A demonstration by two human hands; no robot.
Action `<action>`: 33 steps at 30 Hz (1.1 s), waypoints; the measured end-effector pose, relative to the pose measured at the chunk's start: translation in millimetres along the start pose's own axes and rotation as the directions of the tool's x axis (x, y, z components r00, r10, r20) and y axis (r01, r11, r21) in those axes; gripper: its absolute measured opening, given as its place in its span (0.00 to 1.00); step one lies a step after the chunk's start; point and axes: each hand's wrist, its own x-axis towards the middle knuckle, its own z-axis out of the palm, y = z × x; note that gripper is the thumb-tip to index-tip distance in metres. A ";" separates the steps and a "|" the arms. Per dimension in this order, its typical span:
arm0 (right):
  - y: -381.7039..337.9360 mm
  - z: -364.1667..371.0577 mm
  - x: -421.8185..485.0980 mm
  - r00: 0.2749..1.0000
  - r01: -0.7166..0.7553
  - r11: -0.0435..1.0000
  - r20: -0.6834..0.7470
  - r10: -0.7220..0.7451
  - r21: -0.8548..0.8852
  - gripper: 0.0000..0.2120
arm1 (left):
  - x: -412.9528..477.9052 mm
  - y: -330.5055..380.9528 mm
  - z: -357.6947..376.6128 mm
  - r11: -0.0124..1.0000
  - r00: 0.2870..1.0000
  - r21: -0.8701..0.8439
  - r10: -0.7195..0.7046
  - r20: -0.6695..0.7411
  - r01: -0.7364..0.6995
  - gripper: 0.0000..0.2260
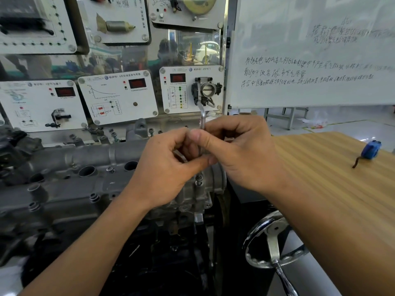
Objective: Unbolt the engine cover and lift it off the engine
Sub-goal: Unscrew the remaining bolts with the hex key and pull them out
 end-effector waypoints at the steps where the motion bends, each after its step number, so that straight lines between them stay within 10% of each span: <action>1: -0.2 -1.0 0.6 1.000 0.020 1.000 0.019 -0.019 -0.021 0.06 | -0.4 -0.5 -2.0 0.999 0.999 -0.041 -0.017 0.041 0.019 0.10; 6: 0.8 -5.4 -0.6 0.992 -0.019 0.990 0.121 0.036 -0.137 0.10 | -3.5 -2.7 -11.1 0.991 0.973 -0.126 -0.014 0.229 0.044 0.13; 18: -2.5 2.9 1.9 0.999 0.027 0.999 -0.026 -0.028 -0.043 0.06 | -6.8 -0.5 -8.7 1.000 1.000 -0.004 -0.016 -0.013 0.016 0.04; 23: -4.5 1.4 2.2 0.991 -0.010 0.989 0.128 0.029 -0.145 0.10 | -6.4 0.5 -10.9 0.999 0.980 -0.046 0.035 0.196 -0.027 0.10; 33: -3.2 1.6 1.3 1.000 0.026 0.998 -0.008 -0.026 -0.049 0.03 | -3.0 3.2 0.5 0.999 0.997 -0.007 -0.034 -0.072 0.034 0.10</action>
